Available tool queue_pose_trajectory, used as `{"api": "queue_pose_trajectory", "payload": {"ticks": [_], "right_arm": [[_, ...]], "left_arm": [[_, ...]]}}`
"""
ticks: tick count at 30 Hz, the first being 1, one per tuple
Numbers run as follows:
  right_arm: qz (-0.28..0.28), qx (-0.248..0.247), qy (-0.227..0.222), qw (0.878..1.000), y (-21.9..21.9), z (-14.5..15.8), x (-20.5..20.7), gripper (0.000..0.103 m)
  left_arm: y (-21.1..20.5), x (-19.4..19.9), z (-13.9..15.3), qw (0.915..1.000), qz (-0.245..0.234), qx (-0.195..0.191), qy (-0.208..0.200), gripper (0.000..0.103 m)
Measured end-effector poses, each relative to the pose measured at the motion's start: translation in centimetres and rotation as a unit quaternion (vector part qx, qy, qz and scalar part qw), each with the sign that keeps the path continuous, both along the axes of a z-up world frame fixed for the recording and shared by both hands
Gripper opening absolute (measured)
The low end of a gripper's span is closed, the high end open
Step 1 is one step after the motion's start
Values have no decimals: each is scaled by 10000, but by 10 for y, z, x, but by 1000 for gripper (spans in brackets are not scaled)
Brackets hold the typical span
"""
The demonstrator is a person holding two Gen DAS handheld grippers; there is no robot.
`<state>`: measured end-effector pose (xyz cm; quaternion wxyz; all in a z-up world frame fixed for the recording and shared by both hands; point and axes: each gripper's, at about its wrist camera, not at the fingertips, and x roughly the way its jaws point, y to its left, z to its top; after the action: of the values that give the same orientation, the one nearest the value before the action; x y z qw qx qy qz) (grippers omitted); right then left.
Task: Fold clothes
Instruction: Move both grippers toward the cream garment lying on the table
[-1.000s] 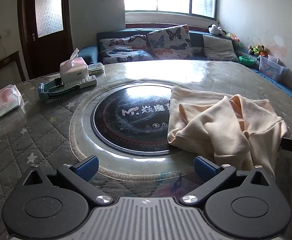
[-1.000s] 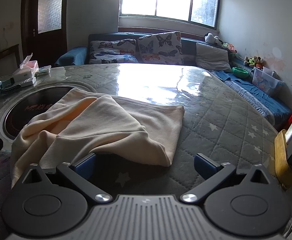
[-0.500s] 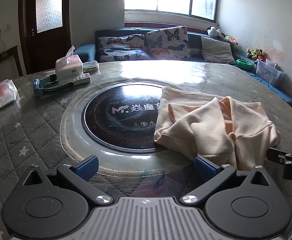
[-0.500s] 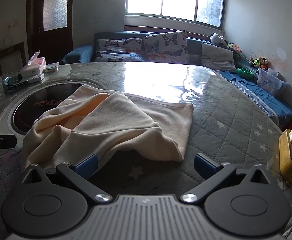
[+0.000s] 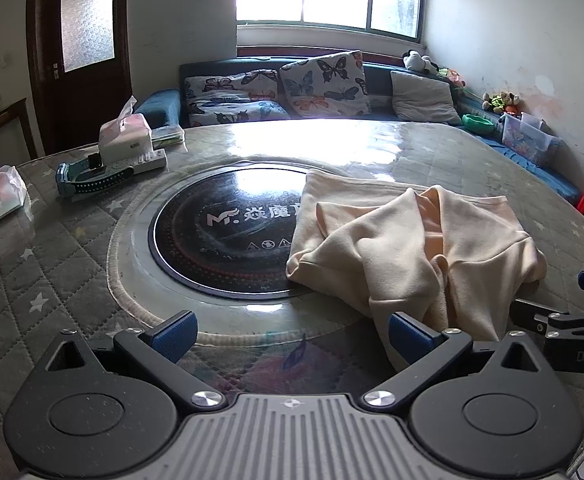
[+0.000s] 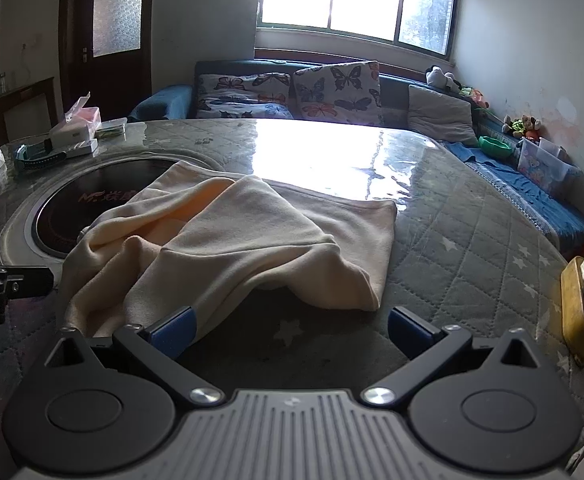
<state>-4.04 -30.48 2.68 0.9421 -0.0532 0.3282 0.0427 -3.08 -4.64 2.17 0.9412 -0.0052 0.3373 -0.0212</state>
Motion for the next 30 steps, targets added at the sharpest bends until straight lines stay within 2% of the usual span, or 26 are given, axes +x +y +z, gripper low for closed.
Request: {"api": "queue_pose_trajectory", "payload": {"ticks": [30], "right_arm": [[90, 41, -4, 10000, 1, 7, 2, 103]], "left_arm": [[-7, 7, 9, 10000, -67, 3, -8, 103]]}}
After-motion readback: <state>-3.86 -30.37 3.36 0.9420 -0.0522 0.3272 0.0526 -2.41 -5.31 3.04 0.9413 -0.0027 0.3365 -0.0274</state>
